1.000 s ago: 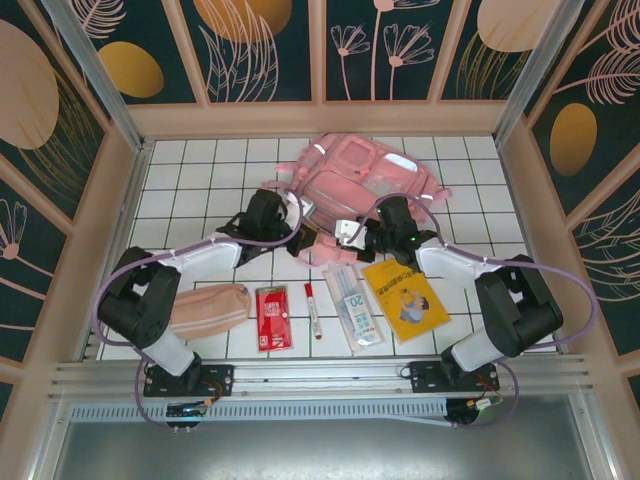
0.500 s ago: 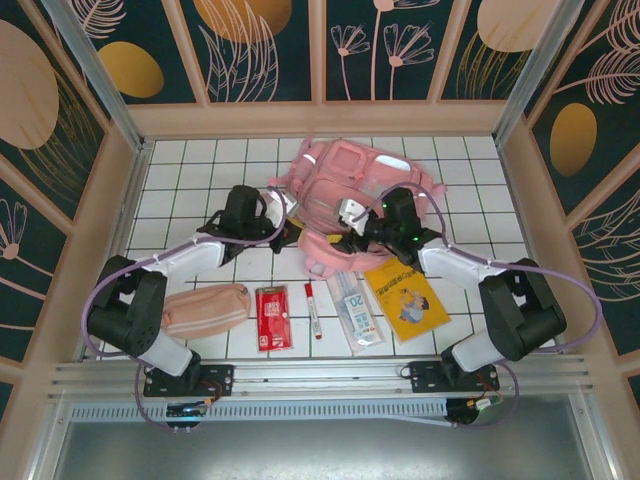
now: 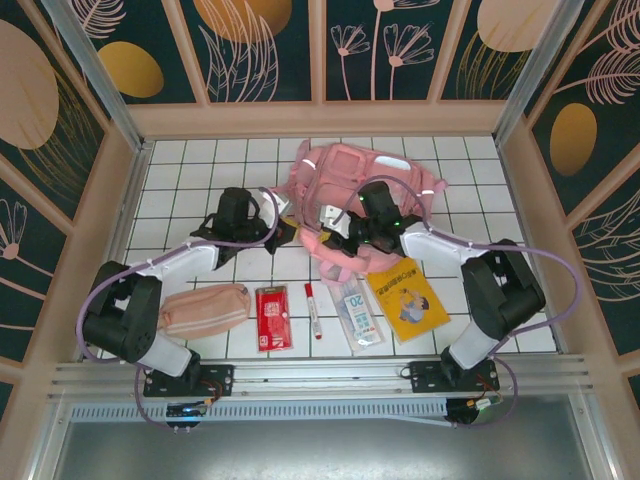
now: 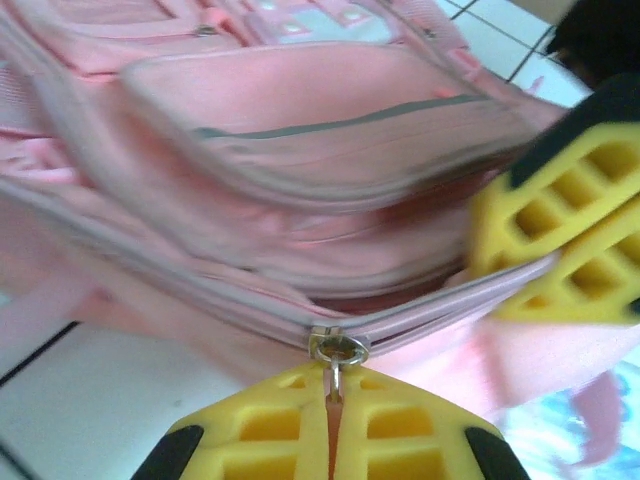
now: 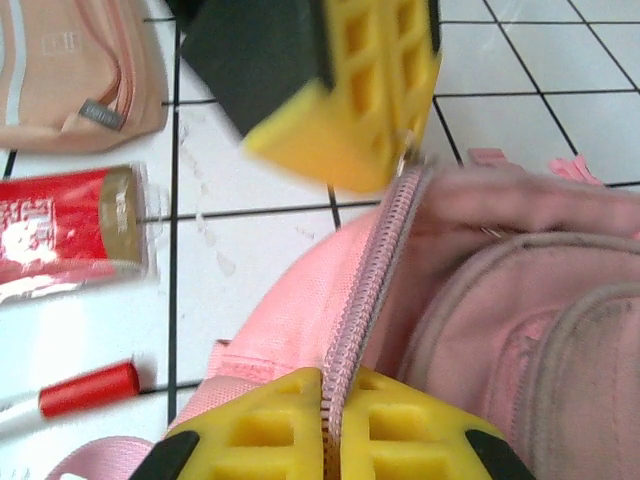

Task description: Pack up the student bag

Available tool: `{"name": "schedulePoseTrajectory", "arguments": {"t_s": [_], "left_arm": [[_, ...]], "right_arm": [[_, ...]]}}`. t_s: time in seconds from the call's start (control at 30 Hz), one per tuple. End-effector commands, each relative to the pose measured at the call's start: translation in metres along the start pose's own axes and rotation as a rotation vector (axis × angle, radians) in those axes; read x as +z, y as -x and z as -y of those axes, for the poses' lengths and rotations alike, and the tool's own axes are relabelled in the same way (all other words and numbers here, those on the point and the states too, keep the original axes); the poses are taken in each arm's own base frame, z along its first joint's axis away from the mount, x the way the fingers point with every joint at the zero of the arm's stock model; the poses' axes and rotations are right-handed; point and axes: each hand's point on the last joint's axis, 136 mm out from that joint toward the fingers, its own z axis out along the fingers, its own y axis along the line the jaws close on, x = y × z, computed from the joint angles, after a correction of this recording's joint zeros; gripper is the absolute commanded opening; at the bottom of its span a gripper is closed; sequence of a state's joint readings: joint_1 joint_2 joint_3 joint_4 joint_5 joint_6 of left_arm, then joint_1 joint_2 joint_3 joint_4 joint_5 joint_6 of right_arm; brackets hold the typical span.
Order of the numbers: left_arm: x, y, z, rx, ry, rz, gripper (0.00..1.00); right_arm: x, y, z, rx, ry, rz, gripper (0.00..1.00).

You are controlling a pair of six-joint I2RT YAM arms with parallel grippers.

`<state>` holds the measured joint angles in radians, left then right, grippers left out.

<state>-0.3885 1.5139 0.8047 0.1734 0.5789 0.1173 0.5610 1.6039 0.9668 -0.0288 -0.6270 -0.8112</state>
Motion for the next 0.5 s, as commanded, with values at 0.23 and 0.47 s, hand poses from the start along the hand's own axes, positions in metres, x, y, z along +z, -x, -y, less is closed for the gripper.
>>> {"name": "schedulePoseTrajectory", "arguments": {"t_s": [0.23,0.47], "left_arm": [[0.002,0.015,-0.105,0.105,0.309,-0.038,0.00],[0.031,0.009,-0.148,0.052,0.380,-0.109,0.00]], "right_arm": [[-0.076,0.010,0.019,-0.327,-0.149,-0.129,0.00],[-0.096,0.027,0.007,-0.472,-0.181,-0.102,0.00]]}}
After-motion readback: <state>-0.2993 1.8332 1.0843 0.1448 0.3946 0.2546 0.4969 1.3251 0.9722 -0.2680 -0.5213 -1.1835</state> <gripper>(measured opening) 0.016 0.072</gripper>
